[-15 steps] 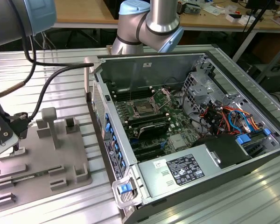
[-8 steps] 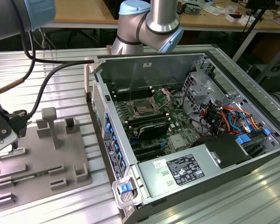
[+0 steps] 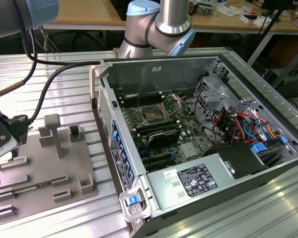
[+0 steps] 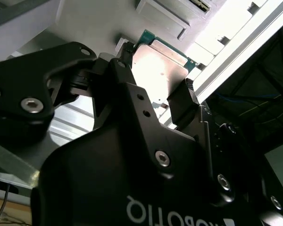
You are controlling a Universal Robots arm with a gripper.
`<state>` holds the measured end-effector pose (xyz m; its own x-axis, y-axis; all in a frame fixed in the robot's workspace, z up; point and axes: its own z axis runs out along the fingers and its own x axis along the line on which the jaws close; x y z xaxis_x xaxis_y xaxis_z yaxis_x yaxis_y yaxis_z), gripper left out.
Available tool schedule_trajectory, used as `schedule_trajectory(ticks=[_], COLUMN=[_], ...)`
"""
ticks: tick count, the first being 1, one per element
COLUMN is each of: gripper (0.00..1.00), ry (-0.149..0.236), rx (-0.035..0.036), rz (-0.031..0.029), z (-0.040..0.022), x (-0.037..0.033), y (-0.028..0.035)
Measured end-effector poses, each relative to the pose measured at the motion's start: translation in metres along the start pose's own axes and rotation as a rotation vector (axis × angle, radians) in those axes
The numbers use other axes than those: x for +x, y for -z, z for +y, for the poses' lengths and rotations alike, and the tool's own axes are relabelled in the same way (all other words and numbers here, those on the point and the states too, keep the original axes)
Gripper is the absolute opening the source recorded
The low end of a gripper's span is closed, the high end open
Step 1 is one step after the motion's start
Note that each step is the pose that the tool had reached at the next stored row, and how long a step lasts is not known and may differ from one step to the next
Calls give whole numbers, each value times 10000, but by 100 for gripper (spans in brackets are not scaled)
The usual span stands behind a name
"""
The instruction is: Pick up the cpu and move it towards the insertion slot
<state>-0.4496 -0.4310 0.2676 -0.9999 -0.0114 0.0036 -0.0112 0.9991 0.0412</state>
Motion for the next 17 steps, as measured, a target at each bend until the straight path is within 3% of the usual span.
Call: schedule_trajectory(ticks=[8, 13, 17], gripper=[55, 55, 55], ry=[1, 1, 0], rx=[0, 0, -8], rz=[0, 2, 2], z=[0, 2, 3], x=[-2, -5, -5], y=[4, 67, 70])
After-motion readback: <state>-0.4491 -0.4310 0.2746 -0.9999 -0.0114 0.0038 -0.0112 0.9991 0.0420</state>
